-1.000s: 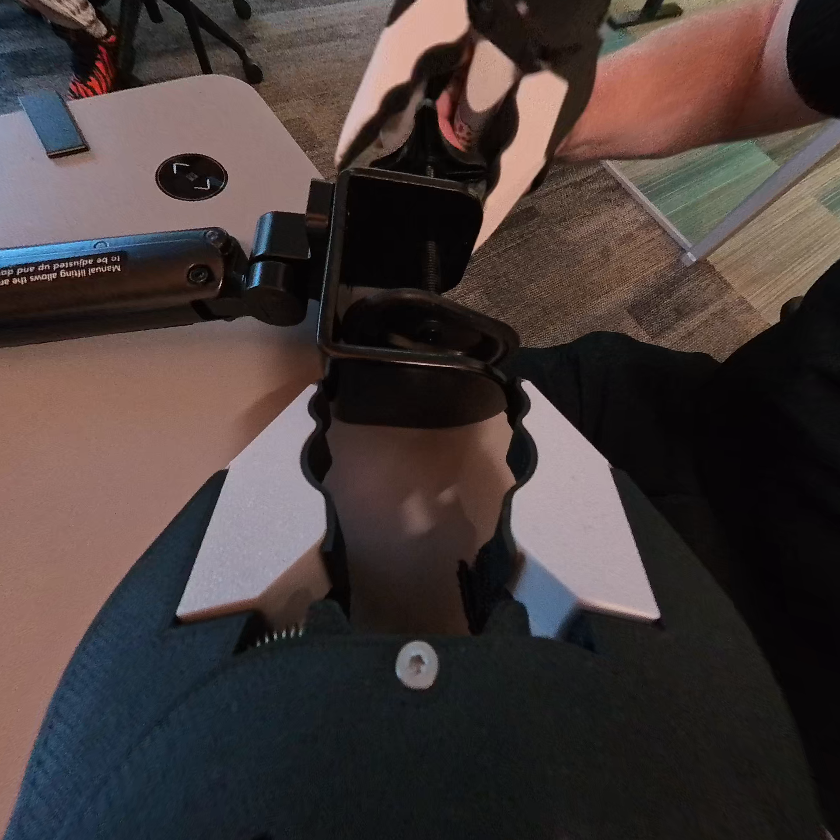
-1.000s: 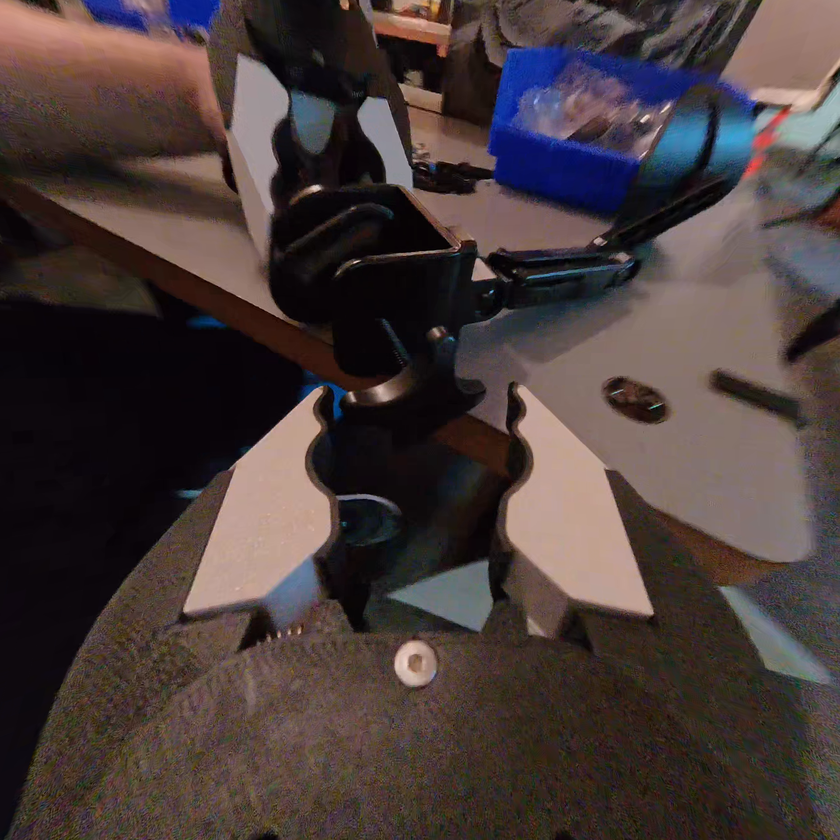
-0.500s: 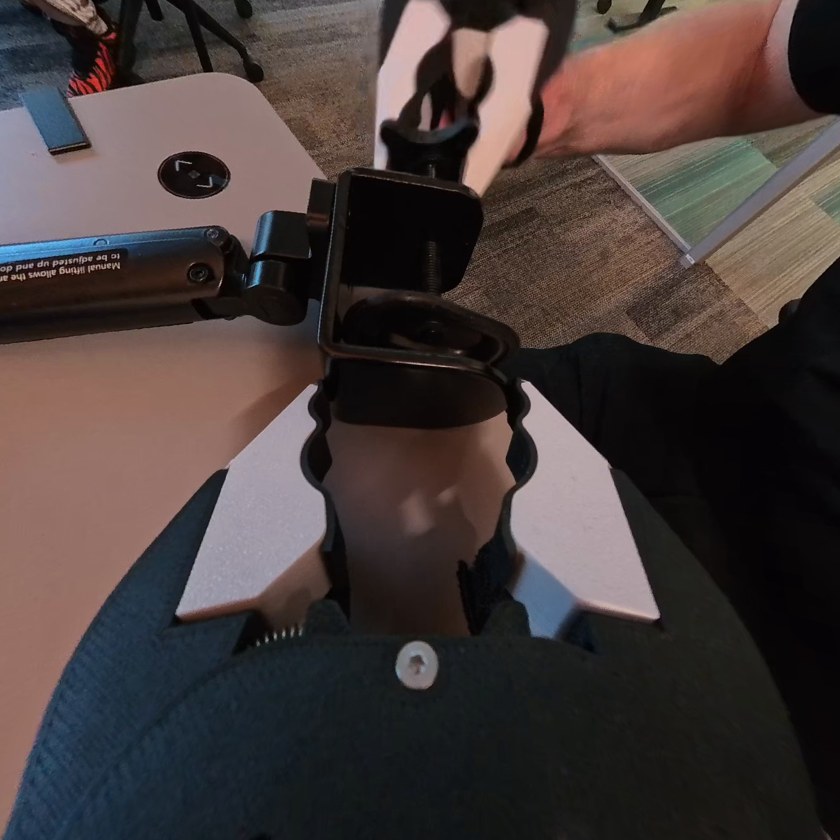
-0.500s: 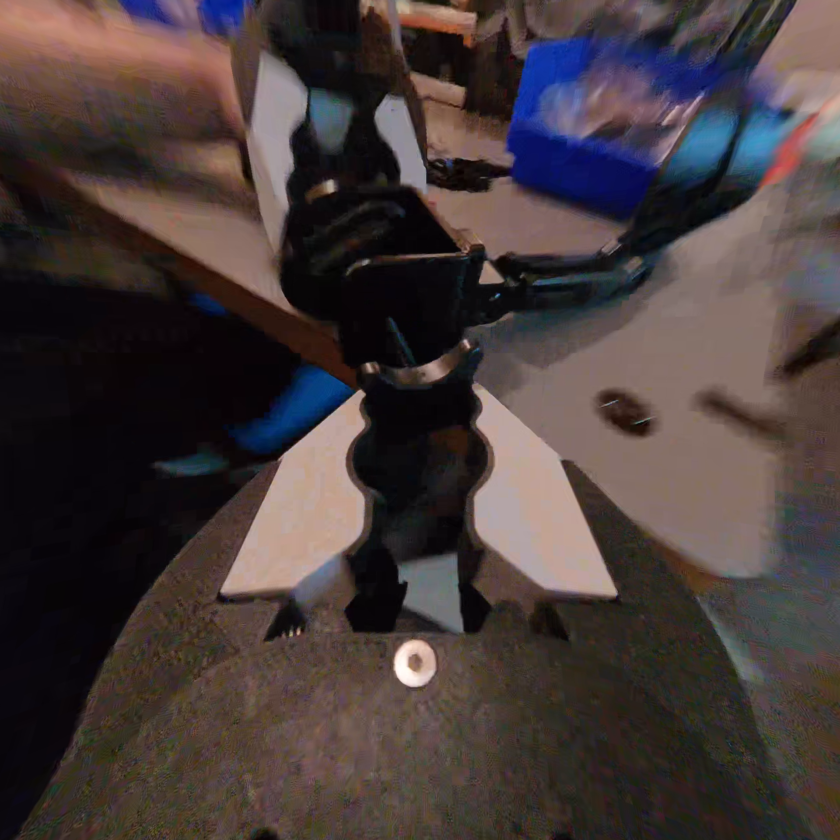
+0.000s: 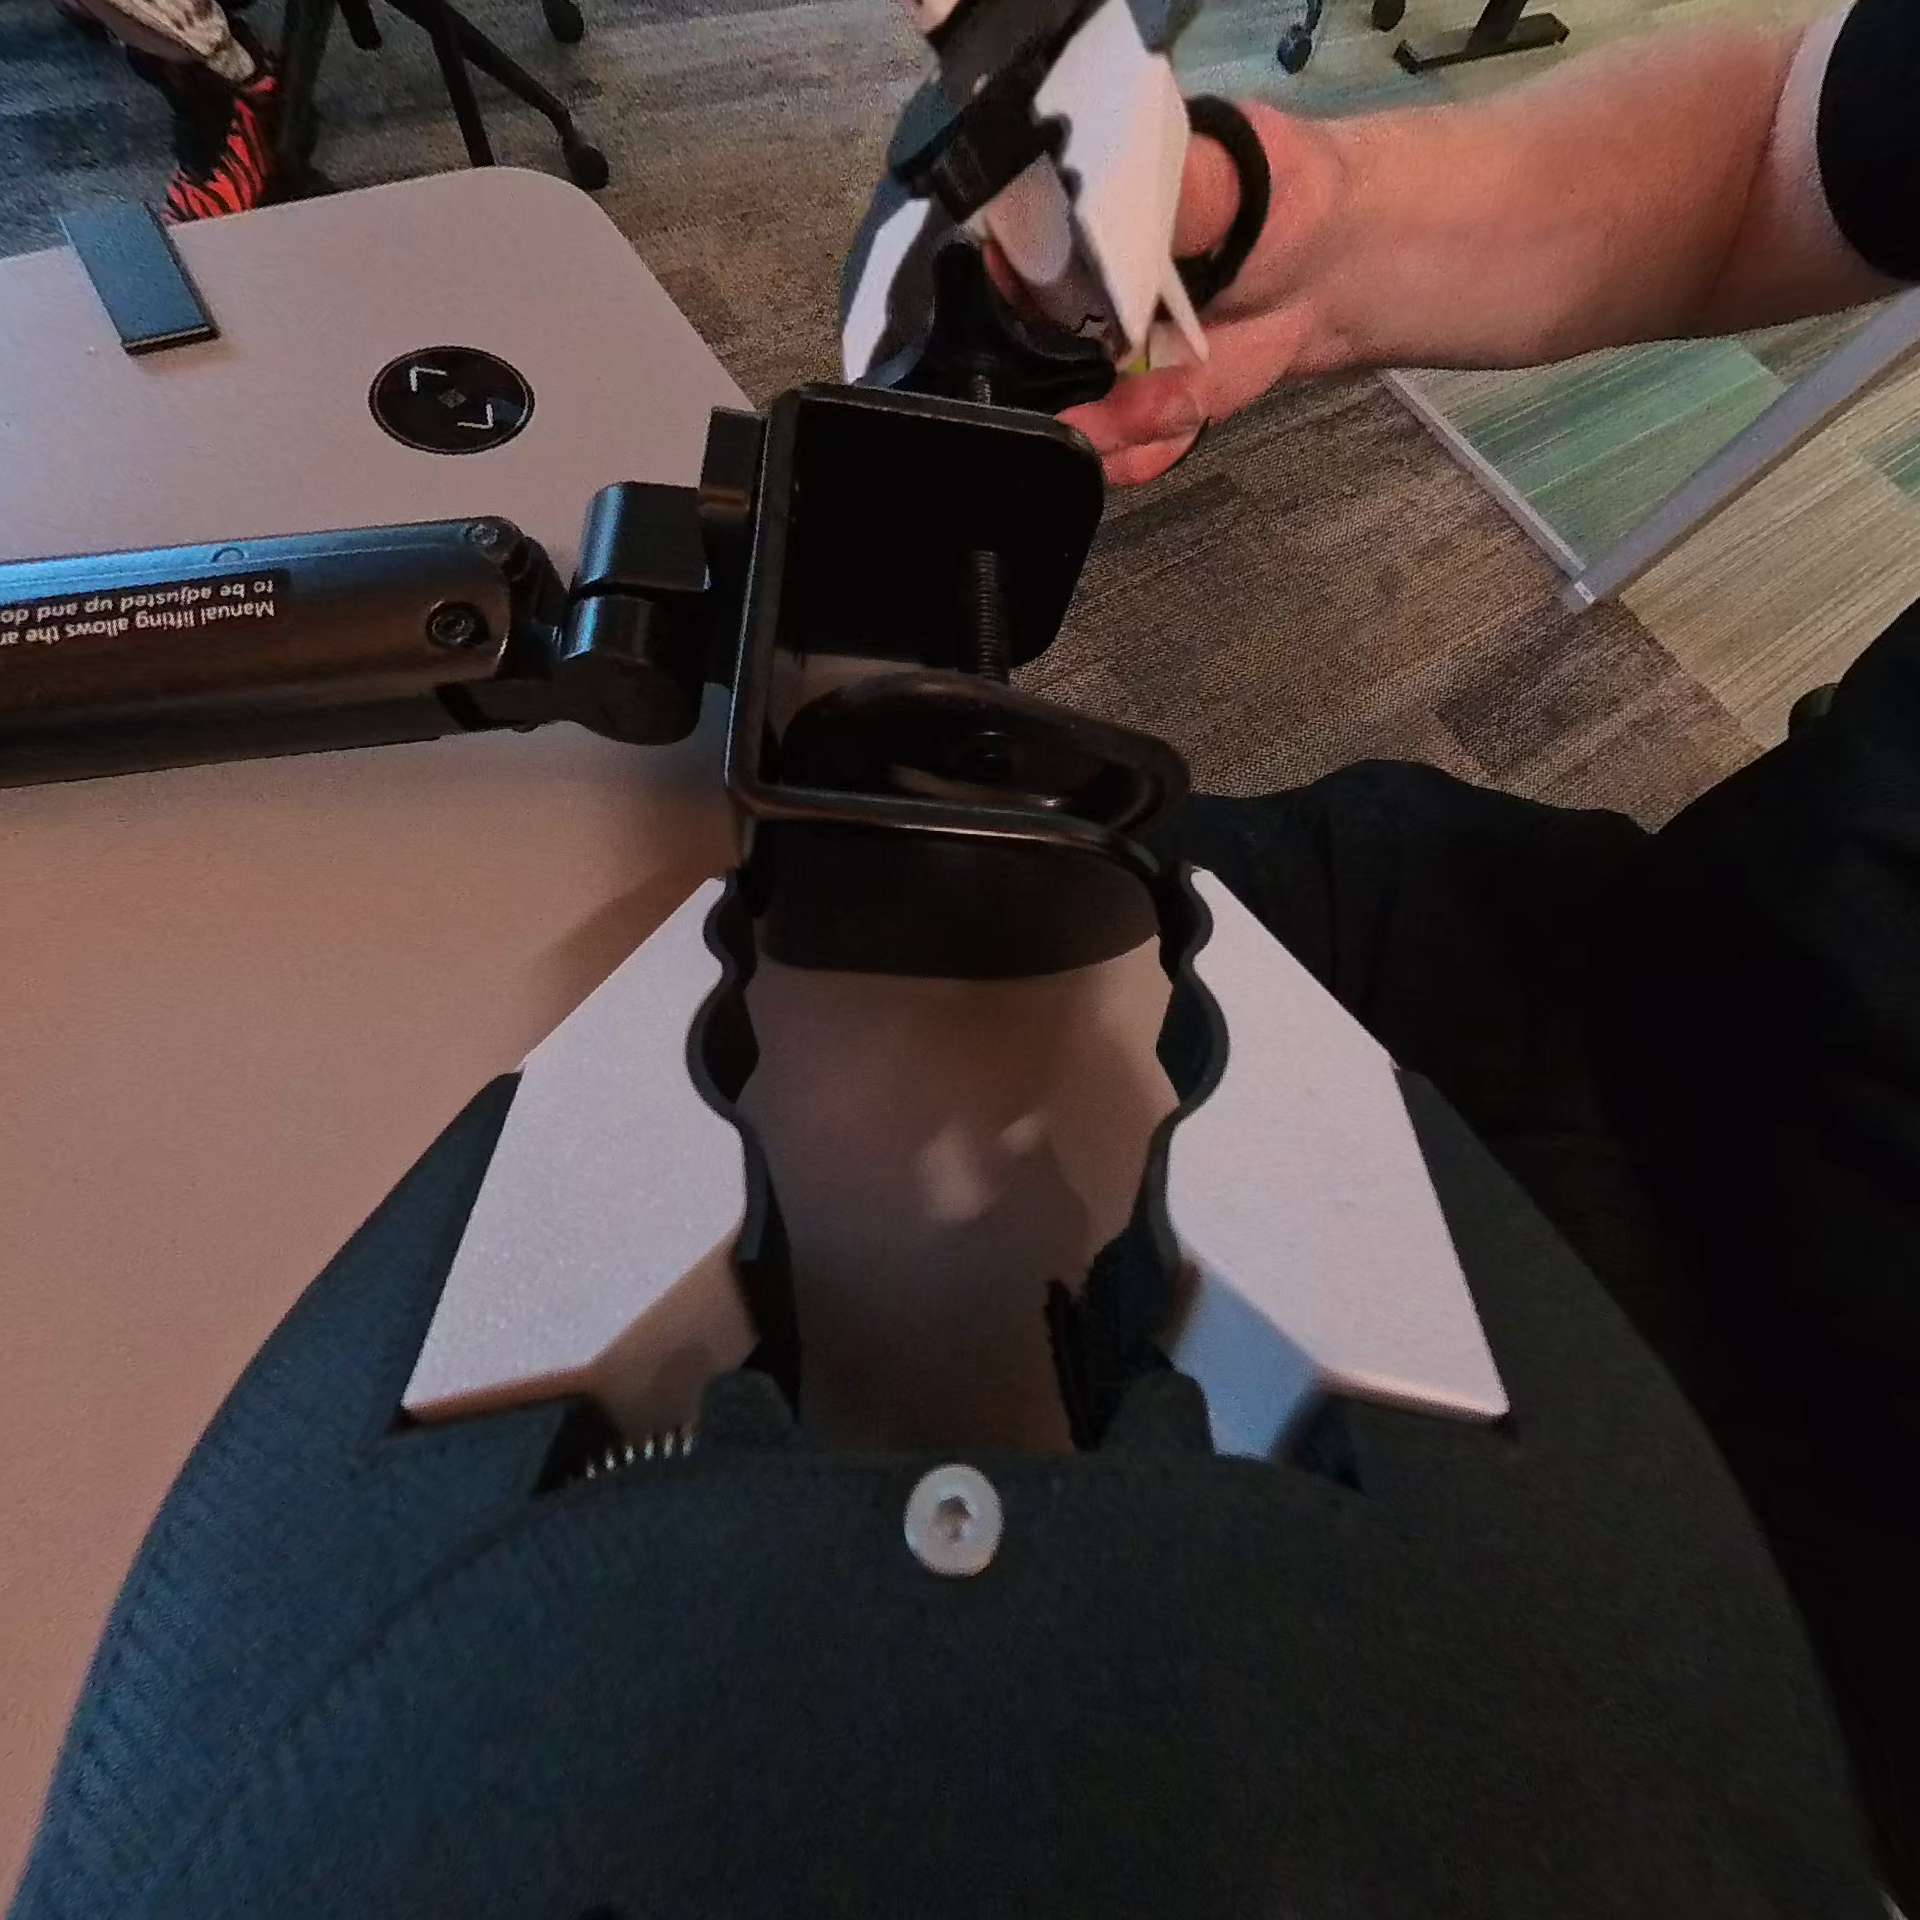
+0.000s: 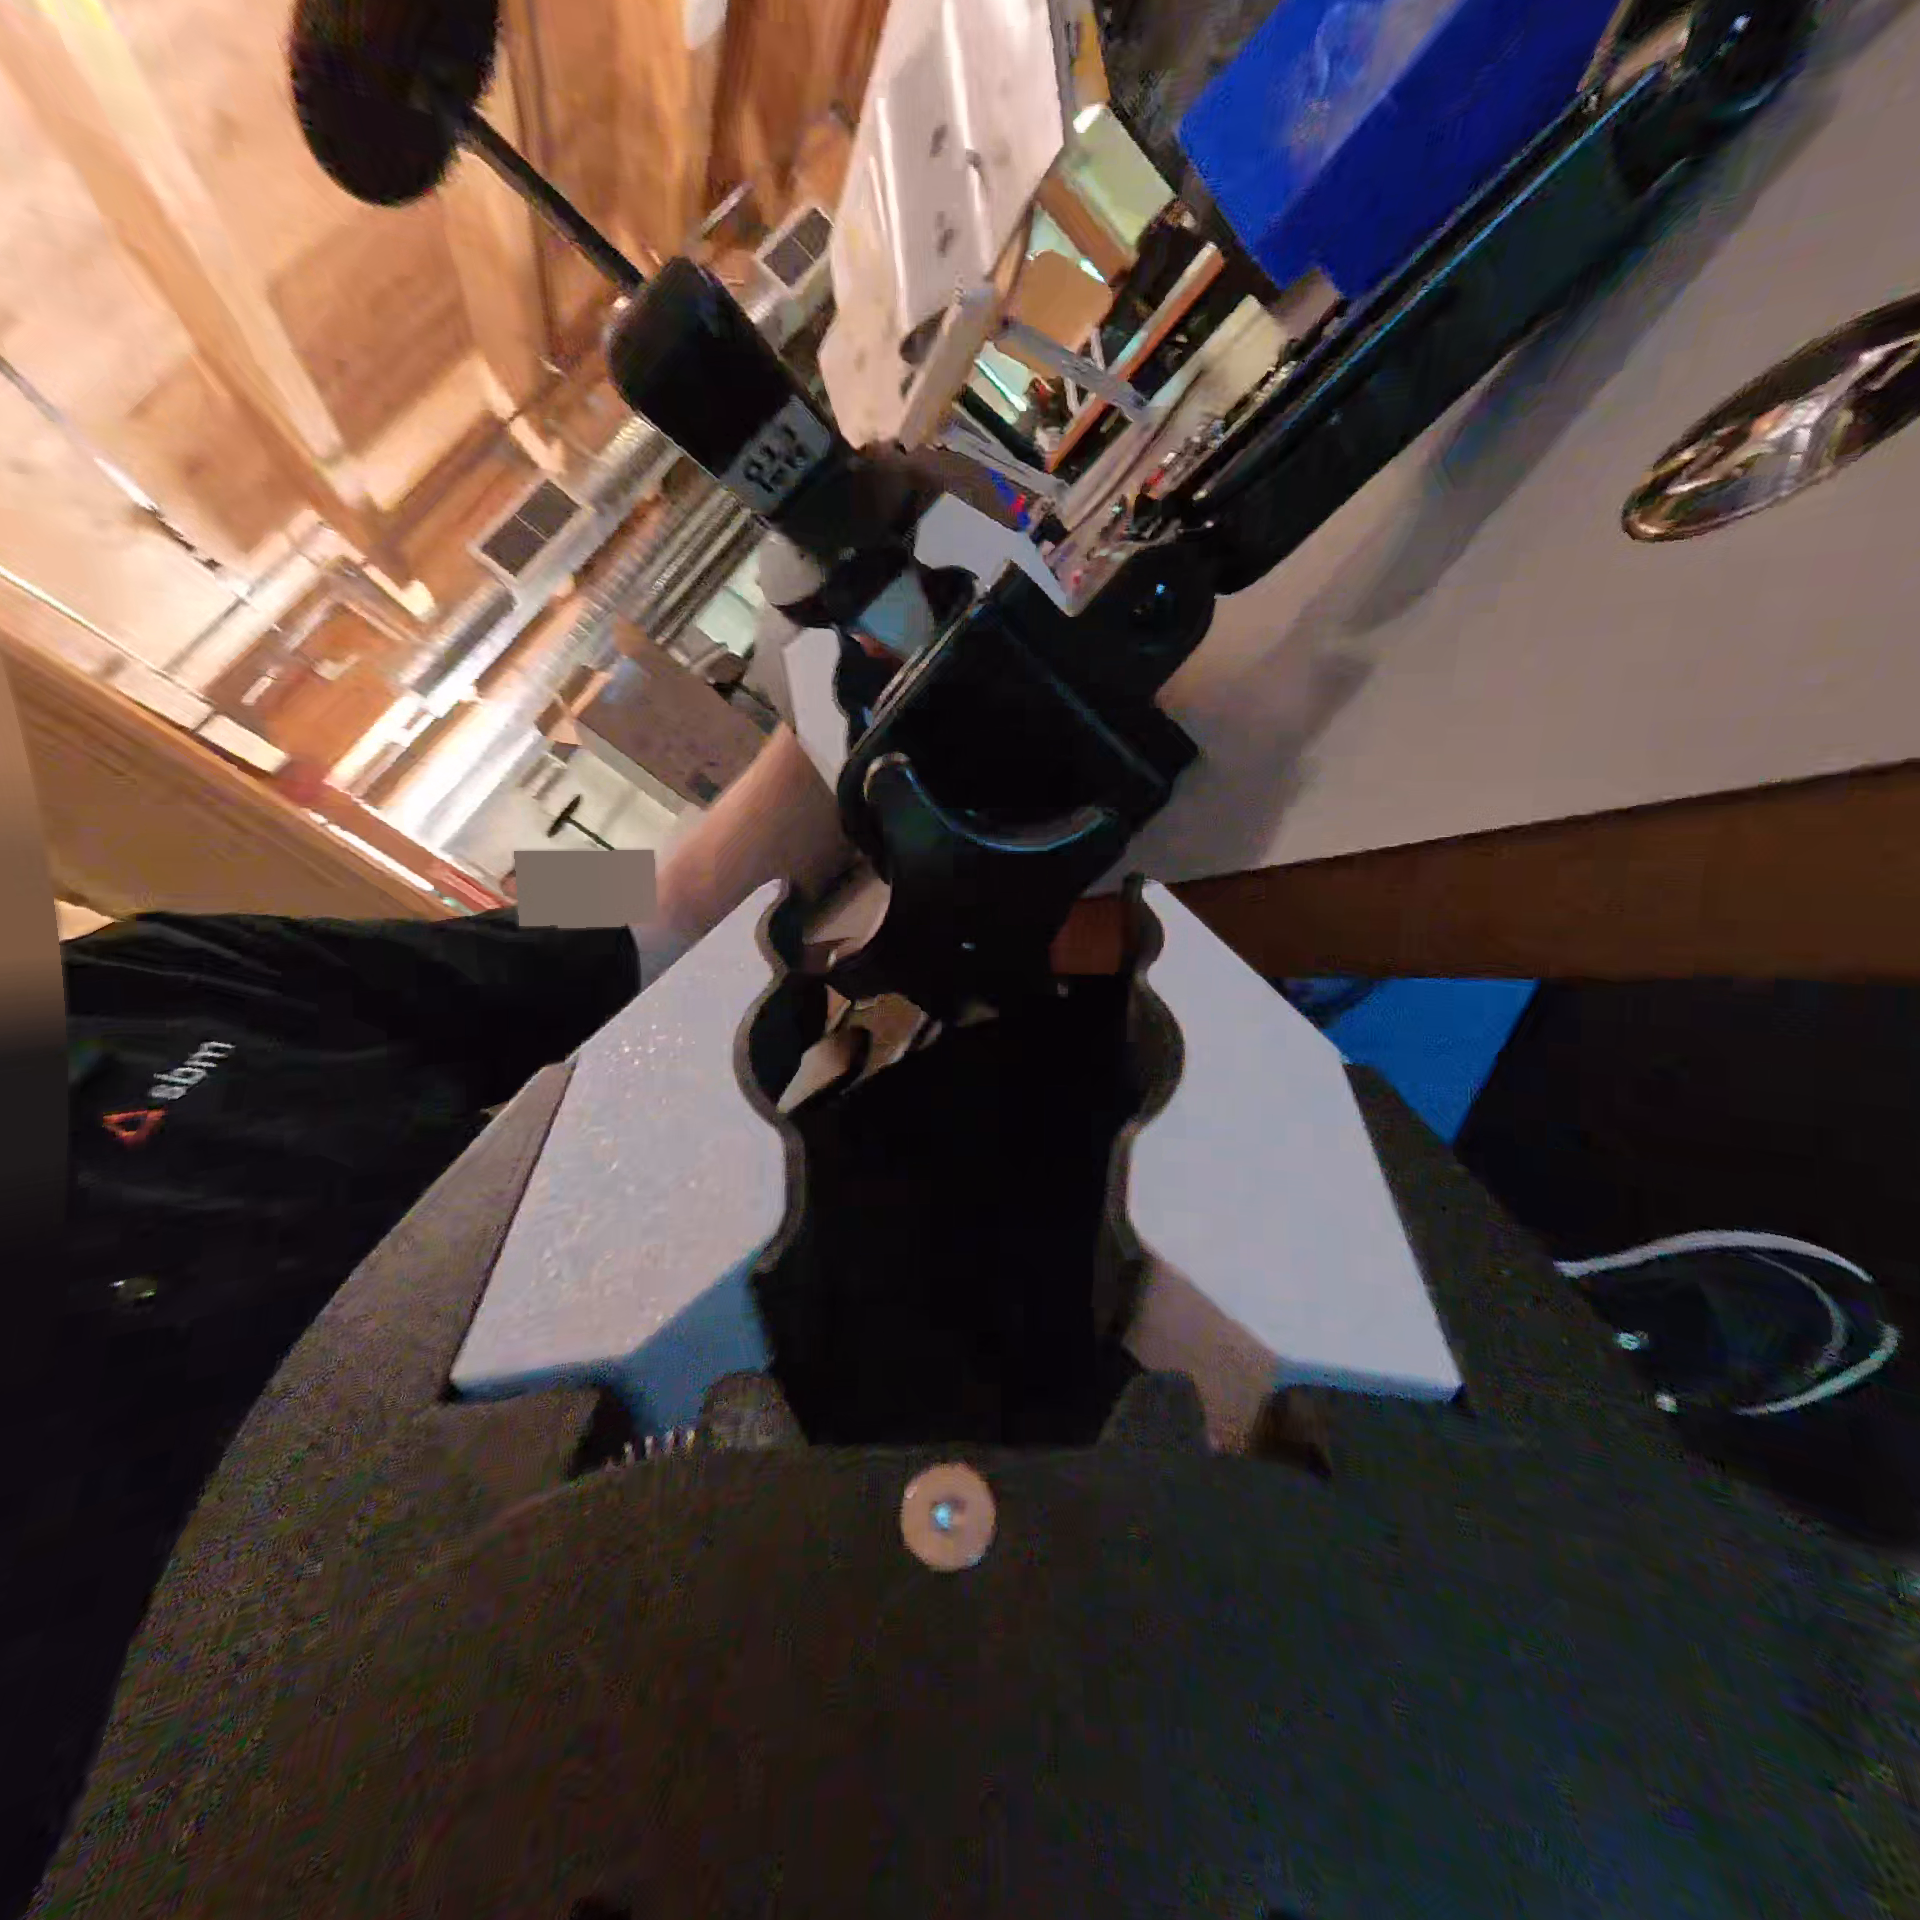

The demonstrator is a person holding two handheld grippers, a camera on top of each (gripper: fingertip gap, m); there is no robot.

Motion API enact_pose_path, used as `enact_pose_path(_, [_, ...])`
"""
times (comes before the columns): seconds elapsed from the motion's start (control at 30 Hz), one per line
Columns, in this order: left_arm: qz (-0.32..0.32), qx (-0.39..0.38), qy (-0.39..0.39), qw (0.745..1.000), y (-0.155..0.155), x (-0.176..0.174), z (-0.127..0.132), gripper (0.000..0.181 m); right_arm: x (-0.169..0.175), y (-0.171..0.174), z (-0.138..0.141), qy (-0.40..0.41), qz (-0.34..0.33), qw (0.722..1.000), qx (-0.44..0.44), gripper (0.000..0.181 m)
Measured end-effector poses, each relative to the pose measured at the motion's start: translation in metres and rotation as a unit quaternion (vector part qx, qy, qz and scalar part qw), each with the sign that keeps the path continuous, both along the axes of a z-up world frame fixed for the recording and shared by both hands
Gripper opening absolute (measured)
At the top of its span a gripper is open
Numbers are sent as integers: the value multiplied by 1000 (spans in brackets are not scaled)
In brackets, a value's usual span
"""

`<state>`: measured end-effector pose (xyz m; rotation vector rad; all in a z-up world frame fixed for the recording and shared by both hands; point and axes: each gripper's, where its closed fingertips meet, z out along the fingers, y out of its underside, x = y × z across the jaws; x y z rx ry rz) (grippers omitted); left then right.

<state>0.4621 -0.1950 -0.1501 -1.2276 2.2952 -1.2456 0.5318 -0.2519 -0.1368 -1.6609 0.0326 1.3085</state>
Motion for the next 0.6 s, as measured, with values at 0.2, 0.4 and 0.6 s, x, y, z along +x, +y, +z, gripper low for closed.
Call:
enact_pose_path(0.2, [0, 0, 0, 1000, 0, 0, 0, 79, 2, 3, -1, 2, 23, 999, -27, 41])
enact_pose_path(0.4, [2, -1, 1, 1000, 1, 0, 0, 79, 7, 6, -8, -424, -62, 892, 144, 33])
enact_pose_path(0.6, [1, 1, 0, 1000, 1, 0, 0, 80, 20, 5, -6, -641, -148, 717, 232, 53])
